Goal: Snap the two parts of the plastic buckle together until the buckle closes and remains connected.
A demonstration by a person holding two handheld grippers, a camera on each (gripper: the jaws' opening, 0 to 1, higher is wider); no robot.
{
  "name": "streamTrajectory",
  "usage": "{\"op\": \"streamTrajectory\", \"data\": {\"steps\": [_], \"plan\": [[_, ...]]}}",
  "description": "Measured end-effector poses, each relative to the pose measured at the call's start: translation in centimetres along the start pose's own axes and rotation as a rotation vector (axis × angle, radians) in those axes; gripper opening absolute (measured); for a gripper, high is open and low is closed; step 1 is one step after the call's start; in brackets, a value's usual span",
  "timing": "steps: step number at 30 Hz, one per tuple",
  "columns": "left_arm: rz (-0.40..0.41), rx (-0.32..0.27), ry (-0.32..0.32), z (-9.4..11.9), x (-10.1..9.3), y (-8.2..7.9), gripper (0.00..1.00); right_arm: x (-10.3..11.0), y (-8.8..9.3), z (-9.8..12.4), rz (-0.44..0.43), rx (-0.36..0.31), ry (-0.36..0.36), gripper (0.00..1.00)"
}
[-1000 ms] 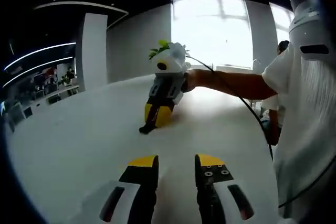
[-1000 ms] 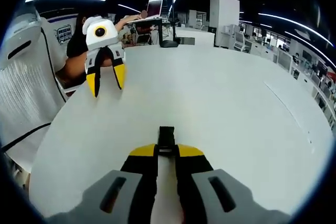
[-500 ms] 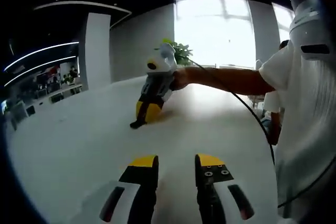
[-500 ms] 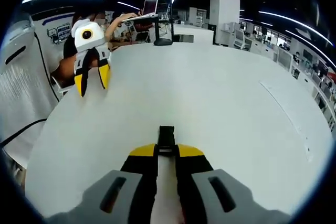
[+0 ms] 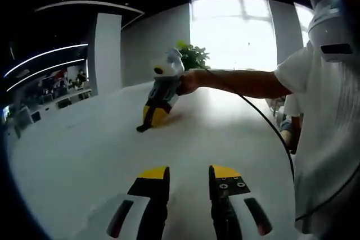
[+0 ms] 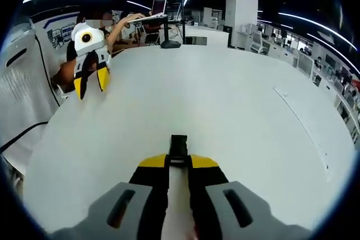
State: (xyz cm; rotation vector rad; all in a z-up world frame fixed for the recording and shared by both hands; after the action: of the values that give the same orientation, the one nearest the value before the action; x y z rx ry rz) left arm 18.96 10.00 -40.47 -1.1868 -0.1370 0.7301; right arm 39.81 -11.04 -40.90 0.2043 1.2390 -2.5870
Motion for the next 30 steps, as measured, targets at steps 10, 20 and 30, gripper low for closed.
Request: {"op": "streamTrajectory", "data": {"steps": [10, 20, 30], "plan": [[0.005, 0.000, -0.009, 0.31, -0.03, 0.13, 0.27, 0.12, 0.13, 0.12, 0.019, -0.010, -0.003, 0.13], [0.014, -0.004, -0.022, 0.78, 0.17, 0.46, 0.28, 0.07, 0.49, 0.30, 0.015, -0.030, 0.008, 0.17], [0.018, -0.014, -0.022, 0.89, 0.24, 0.51, 0.28, 0.34, 0.61, 0.61, -0.004, -0.053, 0.004, 0.29]]}}
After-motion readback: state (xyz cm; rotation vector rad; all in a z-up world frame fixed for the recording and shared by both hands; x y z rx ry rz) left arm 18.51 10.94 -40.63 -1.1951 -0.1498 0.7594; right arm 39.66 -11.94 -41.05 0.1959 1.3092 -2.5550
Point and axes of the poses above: the point that each gripper's makers call its tool centre point, and the gripper's own axes: z roughly backward along the fingers, x roughly to its left, y roughly out of its underside, the point moved 8 cm from there along z, roughly backward along the fingers, and after that the axes turned 15 degrees about z, right-handed, at the moved point
